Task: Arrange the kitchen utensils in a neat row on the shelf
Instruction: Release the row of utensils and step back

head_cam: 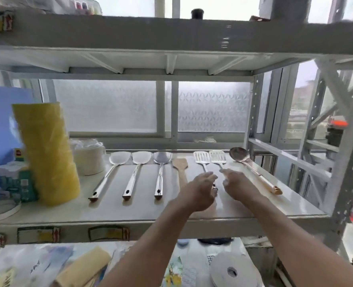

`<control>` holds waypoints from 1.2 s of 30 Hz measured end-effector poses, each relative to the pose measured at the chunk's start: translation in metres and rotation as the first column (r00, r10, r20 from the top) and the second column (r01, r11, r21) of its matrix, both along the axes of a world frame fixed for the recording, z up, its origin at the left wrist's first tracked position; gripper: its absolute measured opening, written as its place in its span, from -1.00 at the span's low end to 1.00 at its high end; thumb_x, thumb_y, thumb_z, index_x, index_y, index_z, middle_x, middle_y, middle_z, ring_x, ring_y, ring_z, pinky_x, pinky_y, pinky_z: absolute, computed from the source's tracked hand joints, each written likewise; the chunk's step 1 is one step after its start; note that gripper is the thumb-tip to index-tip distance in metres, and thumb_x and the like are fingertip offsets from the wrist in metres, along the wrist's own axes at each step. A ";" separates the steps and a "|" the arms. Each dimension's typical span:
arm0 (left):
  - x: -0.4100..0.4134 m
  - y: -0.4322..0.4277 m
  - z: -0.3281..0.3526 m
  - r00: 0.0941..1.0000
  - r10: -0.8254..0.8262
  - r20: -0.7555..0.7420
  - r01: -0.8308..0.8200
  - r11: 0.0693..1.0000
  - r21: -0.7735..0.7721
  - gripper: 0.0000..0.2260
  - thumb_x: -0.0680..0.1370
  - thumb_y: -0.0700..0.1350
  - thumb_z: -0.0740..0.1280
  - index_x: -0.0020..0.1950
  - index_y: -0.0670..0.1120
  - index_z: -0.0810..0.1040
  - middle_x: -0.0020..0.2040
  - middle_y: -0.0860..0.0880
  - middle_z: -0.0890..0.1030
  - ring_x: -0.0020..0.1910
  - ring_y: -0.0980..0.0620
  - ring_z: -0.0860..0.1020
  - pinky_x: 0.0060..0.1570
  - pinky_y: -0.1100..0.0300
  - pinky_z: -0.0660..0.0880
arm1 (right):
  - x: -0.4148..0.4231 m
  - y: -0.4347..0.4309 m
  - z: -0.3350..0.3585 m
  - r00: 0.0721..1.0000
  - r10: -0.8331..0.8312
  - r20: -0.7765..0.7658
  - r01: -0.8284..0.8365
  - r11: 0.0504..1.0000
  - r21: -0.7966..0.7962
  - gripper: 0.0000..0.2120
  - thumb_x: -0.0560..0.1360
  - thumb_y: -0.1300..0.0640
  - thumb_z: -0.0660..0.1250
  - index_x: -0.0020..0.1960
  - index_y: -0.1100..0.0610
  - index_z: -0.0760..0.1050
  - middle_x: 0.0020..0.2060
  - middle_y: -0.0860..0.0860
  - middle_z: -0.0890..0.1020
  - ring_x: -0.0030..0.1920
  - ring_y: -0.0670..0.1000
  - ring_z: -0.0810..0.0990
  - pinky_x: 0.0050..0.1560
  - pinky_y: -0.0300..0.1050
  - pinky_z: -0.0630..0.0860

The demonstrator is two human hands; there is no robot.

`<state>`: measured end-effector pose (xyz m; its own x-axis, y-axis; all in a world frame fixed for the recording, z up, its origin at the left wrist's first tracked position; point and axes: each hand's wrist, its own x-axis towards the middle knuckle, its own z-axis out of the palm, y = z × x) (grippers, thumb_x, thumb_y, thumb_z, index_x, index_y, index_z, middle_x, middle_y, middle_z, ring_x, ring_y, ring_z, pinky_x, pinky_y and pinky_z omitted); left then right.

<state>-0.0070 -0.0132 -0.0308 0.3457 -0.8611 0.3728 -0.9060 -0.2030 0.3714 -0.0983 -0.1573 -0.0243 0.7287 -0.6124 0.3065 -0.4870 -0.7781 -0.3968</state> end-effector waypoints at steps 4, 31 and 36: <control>0.006 -0.032 -0.007 0.999 0.027 -0.018 -0.024 0.992 0.127 -0.50 0.63 -0.03 0.24 0.56 -0.10 0.30 0.60 -0.15 0.22 0.59 -0.11 0.15 0.54 -0.05 0.17 | 0.006 -0.016 -0.007 0.997 0.004 -0.071 -0.005 1.000 -0.026 -0.53 0.60 0.27 0.16 0.51 0.20 0.38 0.40 0.19 0.51 0.41 0.21 0.45 0.44 0.02 0.34; -0.010 -0.039 -0.011 0.997 0.071 0.022 -0.073 0.988 0.133 -0.65 0.69 -0.09 0.09 0.45 -0.16 0.38 0.57 -0.15 0.26 0.52 -0.14 0.27 0.45 -0.06 0.22 | 0.006 -0.019 -0.010 0.997 -0.027 -0.076 0.026 1.000 -0.013 -0.65 0.60 0.24 0.15 0.34 0.25 0.49 0.26 0.18 0.56 0.31 0.22 0.51 0.28 0.12 0.46; -0.009 -0.039 -0.011 0.997 0.076 0.017 -0.078 0.989 0.126 -0.65 0.69 -0.08 0.10 0.44 -0.16 0.37 0.55 -0.15 0.29 0.51 -0.14 0.28 0.45 -0.05 0.22 | 0.005 -0.019 -0.011 0.996 -0.028 -0.081 0.026 0.999 -0.024 -0.64 0.60 0.25 0.14 0.36 0.25 0.48 0.27 0.17 0.56 0.32 0.21 0.50 0.29 0.12 0.46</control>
<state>-0.0163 -0.0520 -0.0419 0.4086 -0.8727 0.2673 -0.8903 -0.3167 0.3271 -0.0936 -0.1763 -0.0349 0.7351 -0.6257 0.2610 -0.5380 -0.7726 -0.3370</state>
